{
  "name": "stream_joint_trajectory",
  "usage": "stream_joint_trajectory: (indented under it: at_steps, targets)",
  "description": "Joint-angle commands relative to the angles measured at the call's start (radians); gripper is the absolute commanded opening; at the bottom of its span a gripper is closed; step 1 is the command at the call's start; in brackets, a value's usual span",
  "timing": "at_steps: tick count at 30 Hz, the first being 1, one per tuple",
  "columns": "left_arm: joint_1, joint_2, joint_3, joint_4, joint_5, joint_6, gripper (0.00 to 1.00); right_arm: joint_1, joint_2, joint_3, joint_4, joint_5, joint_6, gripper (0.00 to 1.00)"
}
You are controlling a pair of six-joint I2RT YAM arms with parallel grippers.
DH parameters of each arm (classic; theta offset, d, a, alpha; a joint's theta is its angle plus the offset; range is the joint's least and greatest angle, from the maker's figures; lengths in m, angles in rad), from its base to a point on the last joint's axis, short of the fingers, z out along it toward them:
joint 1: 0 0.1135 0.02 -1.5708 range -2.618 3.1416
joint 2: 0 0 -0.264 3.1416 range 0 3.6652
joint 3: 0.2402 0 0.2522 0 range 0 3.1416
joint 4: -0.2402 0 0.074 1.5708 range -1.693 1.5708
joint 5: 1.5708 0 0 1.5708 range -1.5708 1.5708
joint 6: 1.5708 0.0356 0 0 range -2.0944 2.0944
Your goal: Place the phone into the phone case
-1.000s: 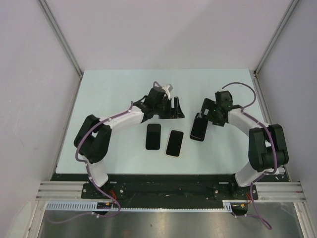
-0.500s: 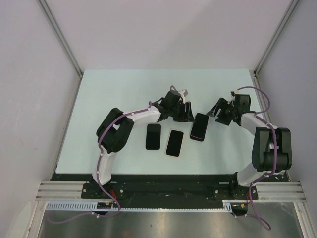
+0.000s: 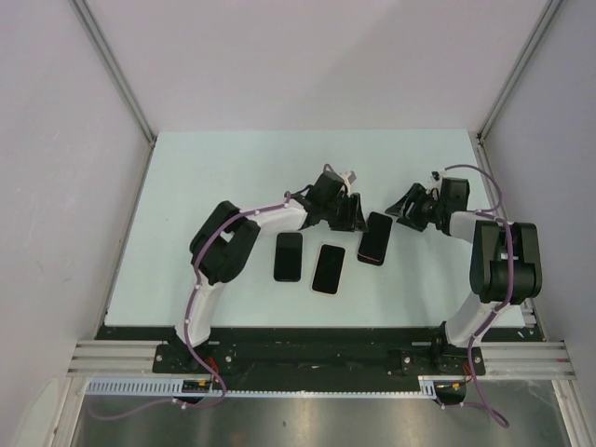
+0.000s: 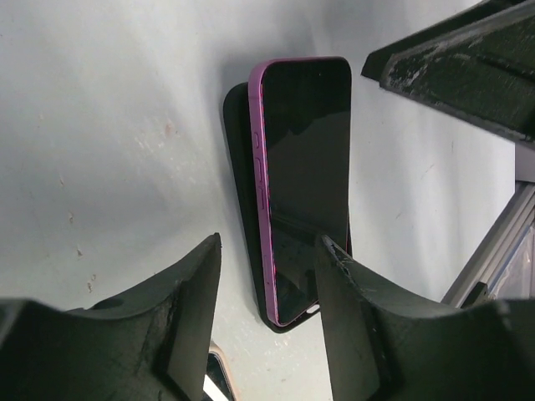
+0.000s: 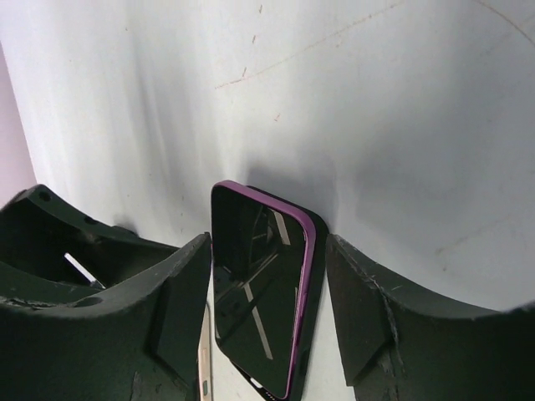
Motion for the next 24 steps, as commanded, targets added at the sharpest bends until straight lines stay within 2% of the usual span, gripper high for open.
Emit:
stream_joint_trajectory:
  at_steps: [1,5,6,7,8,9,12,18,24]
  targets:
    - [-0.018,-0.098,-0.045,0.005,-0.023,0.021,0.52,-0.015,0.001,0.024,0.079,-0.012,0.051,0.58]
    - [-0.051,-0.178,-0.094,-0.029,-0.087,0.067,0.44,-0.013,-0.004,0.063,0.053,0.086,0.071,0.46]
    - [-0.056,-0.192,-0.111,-0.029,-0.086,0.078,0.28,-0.012,0.008,0.07,0.05,0.097,0.076,0.39]
    - [-0.06,-0.217,-0.122,-0.03,-0.084,0.079,0.19,-0.007,0.015,0.09,0.043,0.112,0.076,0.36]
    - [-0.07,-0.23,-0.132,-0.027,-0.081,0.081,0.04,-0.004,0.022,0.099,0.036,0.12,0.073,0.33]
    - [-0.076,-0.24,-0.152,-0.02,-0.075,0.081,0.0,0.004,0.025,0.107,0.03,0.14,0.068,0.25]
    - [-0.103,-0.272,-0.183,-0.001,-0.081,0.088,0.0,0.013,0.048,0.133,0.021,0.162,0.08,0.06]
    - [-0.151,-0.255,-0.204,0.008,-0.103,0.111,0.0,0.05,0.108,0.187,-0.02,0.195,0.07,0.01]
    - [-0.185,-0.244,-0.261,0.058,-0.12,0.121,0.0,0.112,0.139,0.208,-0.039,0.254,0.037,0.0]
